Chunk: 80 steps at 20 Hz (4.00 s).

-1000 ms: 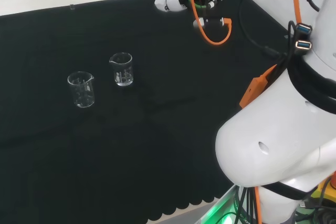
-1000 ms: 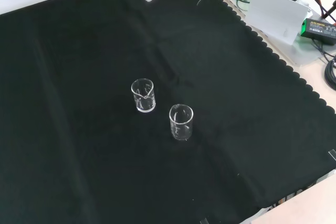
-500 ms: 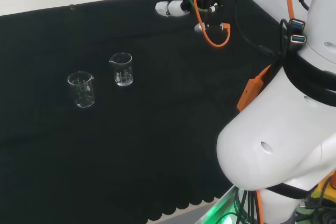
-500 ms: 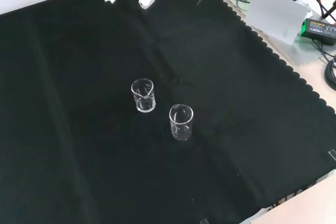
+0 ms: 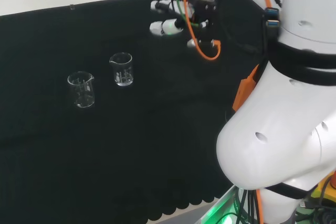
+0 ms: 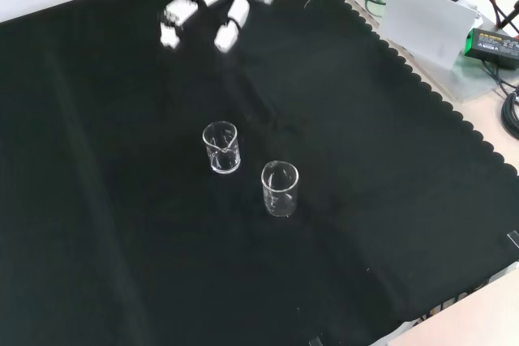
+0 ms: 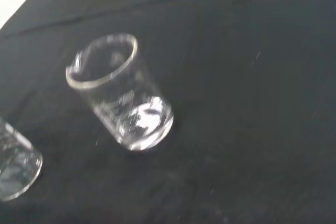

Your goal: Pick up the beaker on the right.

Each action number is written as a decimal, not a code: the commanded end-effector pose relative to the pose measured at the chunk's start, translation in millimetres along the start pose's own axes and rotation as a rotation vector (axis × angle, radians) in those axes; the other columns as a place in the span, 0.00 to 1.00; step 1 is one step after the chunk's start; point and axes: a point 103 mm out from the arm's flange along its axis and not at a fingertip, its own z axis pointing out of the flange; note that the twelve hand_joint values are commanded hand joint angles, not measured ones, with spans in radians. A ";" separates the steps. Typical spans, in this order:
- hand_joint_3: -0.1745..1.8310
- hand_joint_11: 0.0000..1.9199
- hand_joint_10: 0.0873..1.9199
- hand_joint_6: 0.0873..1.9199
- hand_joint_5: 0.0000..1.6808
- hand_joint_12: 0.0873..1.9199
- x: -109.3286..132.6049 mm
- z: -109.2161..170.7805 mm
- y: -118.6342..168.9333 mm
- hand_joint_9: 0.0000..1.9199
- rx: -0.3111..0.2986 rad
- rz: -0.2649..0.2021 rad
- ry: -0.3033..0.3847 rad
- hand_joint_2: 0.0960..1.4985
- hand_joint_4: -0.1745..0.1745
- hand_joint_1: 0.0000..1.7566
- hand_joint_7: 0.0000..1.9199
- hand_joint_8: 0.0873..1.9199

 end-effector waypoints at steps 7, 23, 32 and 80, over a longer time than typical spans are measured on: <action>0.00 0.00 0.33 0.00 0.11 0.56 -2.6 75.0 39.2 0.09 0.072 -0.085 0.101 0.65 0.32 0.32 0.05 0.27; 0.00 0.00 0.33 0.00 0.11 0.54 -3.3 113.9 53.0 0.09 0.101 -0.196 0.231 0.56 0.29 0.37 0.05 0.28; 0.00 0.00 0.32 0.00 0.12 0.51 -5.3 130.0 59.8 0.09 0.091 -0.240 0.314 0.55 0.28 0.38 0.05 0.28; 0.00 0.00 0.32 0.00 0.11 0.52 10.1 166.8 73.2 0.09 0.062 -0.302 0.461 0.55 0.28 0.41 0.06 0.28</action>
